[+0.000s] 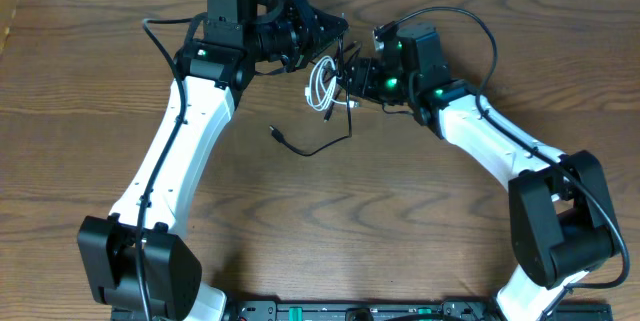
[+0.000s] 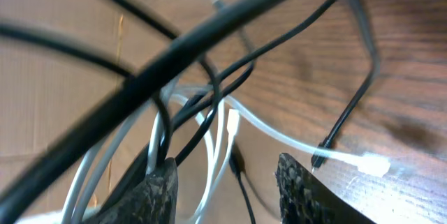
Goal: Untangle cables
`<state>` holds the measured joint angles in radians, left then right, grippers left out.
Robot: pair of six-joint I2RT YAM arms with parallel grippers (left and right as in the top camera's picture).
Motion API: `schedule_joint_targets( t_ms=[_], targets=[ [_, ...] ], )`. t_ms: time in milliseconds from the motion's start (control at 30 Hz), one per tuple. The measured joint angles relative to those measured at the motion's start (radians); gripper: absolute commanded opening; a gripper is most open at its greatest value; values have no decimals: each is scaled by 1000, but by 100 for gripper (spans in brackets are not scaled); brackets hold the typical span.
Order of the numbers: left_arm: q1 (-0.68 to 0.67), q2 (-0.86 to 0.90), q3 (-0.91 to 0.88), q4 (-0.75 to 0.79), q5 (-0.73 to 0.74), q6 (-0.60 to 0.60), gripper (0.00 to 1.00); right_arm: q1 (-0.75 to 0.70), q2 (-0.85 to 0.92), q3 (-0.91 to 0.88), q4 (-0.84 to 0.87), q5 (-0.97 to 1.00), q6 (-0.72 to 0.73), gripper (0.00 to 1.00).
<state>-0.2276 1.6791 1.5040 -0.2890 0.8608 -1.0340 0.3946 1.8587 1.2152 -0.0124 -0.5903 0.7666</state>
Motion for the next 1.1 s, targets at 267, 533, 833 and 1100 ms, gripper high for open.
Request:
schedule_joint_targets(
  t_ms=[267,533,833,1100],
  targets=[
    [5,0,0,0,-56,-25,8,-112,0,0,4,-320,-213,43],
    [5,0,0,0,-102,-92,7,-98,0,0,5,-468,-343,40],
    [-3,0,0,0,-109,-138,7,11,0,0,1,-219,-281,11],
    [-2,0,0,0,-108,-118,7,11,0,2,-157,84,-221,1]
  ],
)
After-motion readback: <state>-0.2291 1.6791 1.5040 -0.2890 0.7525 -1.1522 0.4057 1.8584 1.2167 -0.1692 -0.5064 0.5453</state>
